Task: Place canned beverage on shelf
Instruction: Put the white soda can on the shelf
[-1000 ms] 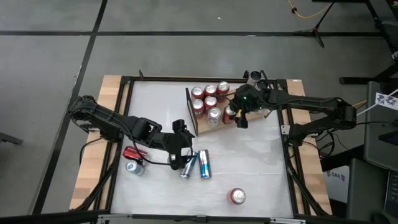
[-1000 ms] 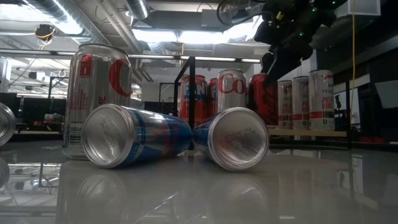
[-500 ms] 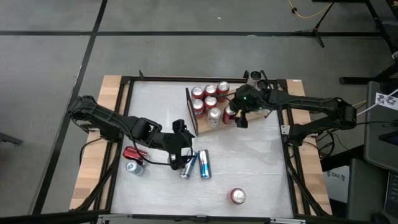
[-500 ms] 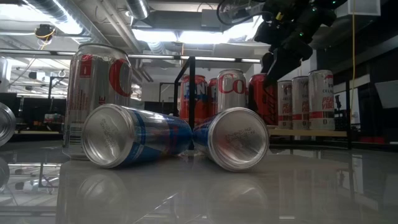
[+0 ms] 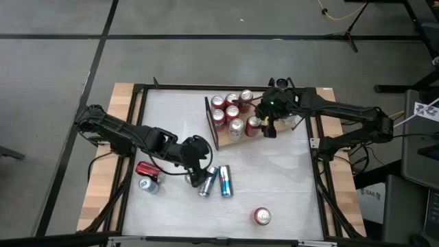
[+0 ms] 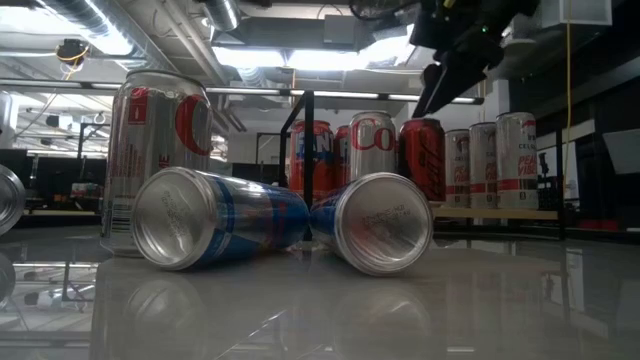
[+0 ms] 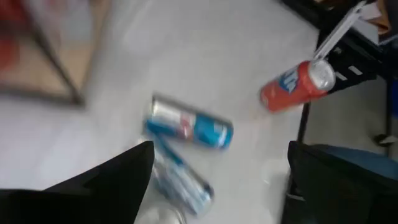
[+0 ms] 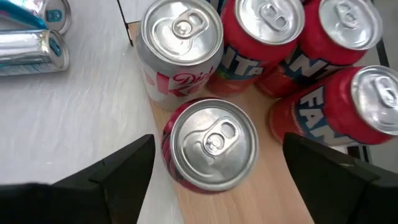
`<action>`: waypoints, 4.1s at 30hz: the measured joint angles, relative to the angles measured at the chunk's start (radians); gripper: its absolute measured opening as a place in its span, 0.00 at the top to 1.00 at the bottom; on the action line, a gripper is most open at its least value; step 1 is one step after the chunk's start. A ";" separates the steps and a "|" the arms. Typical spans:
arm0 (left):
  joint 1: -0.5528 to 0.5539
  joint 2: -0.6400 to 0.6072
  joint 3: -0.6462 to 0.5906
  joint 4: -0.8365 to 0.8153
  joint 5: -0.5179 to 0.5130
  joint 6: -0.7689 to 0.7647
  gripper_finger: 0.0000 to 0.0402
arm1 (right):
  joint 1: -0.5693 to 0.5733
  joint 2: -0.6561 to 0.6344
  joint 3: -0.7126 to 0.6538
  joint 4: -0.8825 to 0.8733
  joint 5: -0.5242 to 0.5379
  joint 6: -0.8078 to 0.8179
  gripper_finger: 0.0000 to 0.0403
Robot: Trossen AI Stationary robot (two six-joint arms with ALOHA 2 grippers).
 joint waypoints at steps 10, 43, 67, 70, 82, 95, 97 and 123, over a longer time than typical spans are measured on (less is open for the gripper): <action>0.000 0.000 0.000 -0.262 0.070 -0.555 0.10 | 0.001 0.000 0.089 -0.132 0.000 0.002 0.15; -0.029 0.273 -0.001 -0.317 0.152 -0.898 0.10 | 0.001 0.000 0.140 -0.124 -0.035 0.009 0.15; -0.038 0.272 -0.047 -0.297 0.144 -0.885 0.25 | 0.001 0.000 0.140 -0.124 -0.035 0.008 0.15; -0.038 0.272 -0.047 -0.297 0.145 -0.845 0.30 | 0.001 0.000 0.140 -0.124 -0.035 0.008 0.15; 0.041 0.223 0.071 -0.401 0.148 -0.430 0.31 | 0.001 0.000 0.140 -0.126 -0.035 0.008 0.15; 0.223 0.220 0.325 -0.320 0.065 0.241 0.31 | 0.001 0.000 0.140 -0.147 -0.035 0.008 0.15; 0.241 0.221 0.325 -0.339 0.069 0.310 0.31 | 0.001 0.000 0.140 -0.161 -0.035 0.008 0.15; 0.347 0.222 0.325 -0.153 0.201 0.848 0.30 | 0.001 0.000 0.140 -0.181 -0.035 0.009 0.15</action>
